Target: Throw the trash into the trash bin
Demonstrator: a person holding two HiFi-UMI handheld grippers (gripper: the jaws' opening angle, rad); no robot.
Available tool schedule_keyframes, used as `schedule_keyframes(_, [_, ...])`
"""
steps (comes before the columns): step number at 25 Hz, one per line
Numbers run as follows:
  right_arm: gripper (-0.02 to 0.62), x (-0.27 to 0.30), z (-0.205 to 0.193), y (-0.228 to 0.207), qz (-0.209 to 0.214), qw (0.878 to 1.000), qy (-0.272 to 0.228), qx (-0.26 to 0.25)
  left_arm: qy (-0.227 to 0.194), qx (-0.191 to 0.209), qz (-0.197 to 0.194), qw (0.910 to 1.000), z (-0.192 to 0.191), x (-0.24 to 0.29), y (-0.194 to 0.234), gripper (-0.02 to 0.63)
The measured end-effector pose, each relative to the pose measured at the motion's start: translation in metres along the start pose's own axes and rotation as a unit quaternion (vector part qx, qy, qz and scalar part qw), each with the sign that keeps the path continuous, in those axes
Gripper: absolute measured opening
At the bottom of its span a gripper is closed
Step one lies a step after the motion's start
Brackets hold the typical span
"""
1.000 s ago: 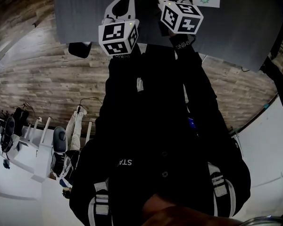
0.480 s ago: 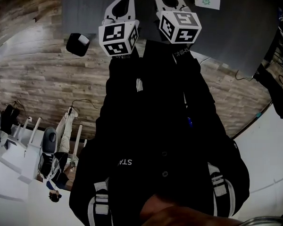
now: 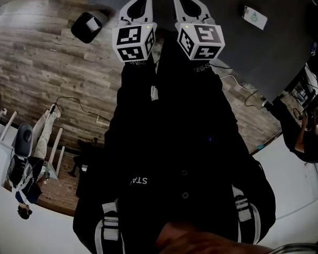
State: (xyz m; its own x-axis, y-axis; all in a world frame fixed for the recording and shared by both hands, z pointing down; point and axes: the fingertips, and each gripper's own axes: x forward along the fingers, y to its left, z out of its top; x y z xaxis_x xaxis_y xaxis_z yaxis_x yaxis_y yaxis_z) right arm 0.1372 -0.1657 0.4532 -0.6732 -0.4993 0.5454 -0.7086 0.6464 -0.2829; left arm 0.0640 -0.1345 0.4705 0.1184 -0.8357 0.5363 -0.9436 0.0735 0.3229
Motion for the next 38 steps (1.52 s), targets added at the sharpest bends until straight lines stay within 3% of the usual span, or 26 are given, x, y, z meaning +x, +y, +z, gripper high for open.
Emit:
schedule_keyframes(5, [0.023, 0.033, -0.005, 0.089, 0.060, 0.997, 0.015, -0.040, -0.021, -0.039, 0.053, 0.9976, -0.005, -0.046, 0.074, 0.000])
schedule_keyframes(11, [0.023, 0.067, -0.017, 0.204, 0.131, 0.986, 0.033, -0.093, -0.046, -0.089, 0.125, 0.9871, -0.022, -0.120, 0.168, 0.000])
schedule_keyframes(16, [0.023, 0.088, -0.042, 0.299, 0.192, 0.970, 0.054, -0.136, -0.061, -0.137, 0.187, 0.9707, -0.053, -0.183, 0.244, 0.000])
schedule_keyframes(22, [0.023, 0.103, -0.077, 0.384, 0.254, 0.945, 0.091, -0.182, -0.075, -0.195, 0.250, 0.9455, -0.091, -0.244, 0.302, 0.000])
schedule_keyframes(31, [0.023, 0.129, -0.143, 0.454, 0.299, 0.914, 0.151, -0.229, -0.076, -0.262, 0.306, 0.9122, -0.157, -0.294, 0.359, 0.000])
schedule_keyframes(38, [0.023, 0.175, -0.201, 0.462, 0.305, 0.899, 0.190, -0.248, -0.062, -0.291, 0.325, 0.8976, -0.218, -0.280, 0.402, 0.000])
